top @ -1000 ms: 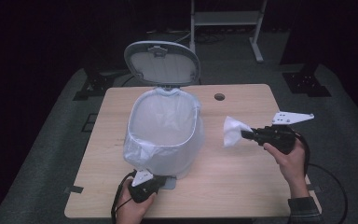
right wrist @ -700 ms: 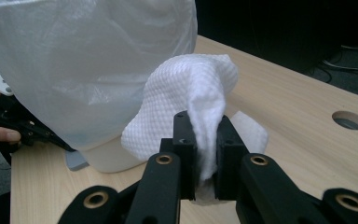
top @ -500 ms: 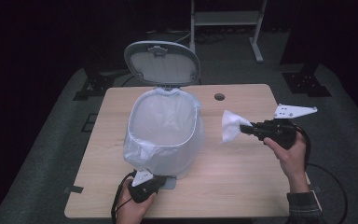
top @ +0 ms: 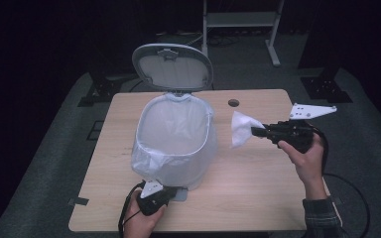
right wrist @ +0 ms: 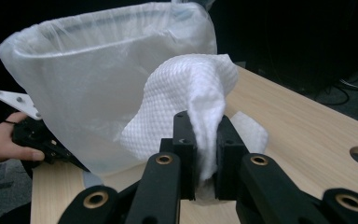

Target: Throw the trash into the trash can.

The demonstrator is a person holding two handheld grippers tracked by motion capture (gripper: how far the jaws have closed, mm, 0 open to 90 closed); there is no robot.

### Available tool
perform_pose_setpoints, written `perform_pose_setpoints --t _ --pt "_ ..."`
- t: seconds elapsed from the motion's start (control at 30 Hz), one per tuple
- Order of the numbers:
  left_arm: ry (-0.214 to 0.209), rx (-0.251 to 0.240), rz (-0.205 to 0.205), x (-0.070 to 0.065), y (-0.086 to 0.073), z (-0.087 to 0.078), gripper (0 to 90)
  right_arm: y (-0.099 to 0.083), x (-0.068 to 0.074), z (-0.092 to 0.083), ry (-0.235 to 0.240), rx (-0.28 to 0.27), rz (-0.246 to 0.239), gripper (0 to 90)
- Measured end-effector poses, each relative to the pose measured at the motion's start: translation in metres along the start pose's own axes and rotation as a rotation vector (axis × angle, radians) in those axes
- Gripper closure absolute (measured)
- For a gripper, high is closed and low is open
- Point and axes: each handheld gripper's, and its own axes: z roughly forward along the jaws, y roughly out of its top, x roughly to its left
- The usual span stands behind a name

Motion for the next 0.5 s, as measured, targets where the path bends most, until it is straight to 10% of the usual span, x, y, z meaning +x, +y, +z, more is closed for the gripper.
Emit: perform_pose_setpoints --t 0.5 --pt "0.0 0.004 0.001 0.0 0.0 0.0 89.7 0.029 0.009 0.007 0.044 -0.028 -0.035 81.3"
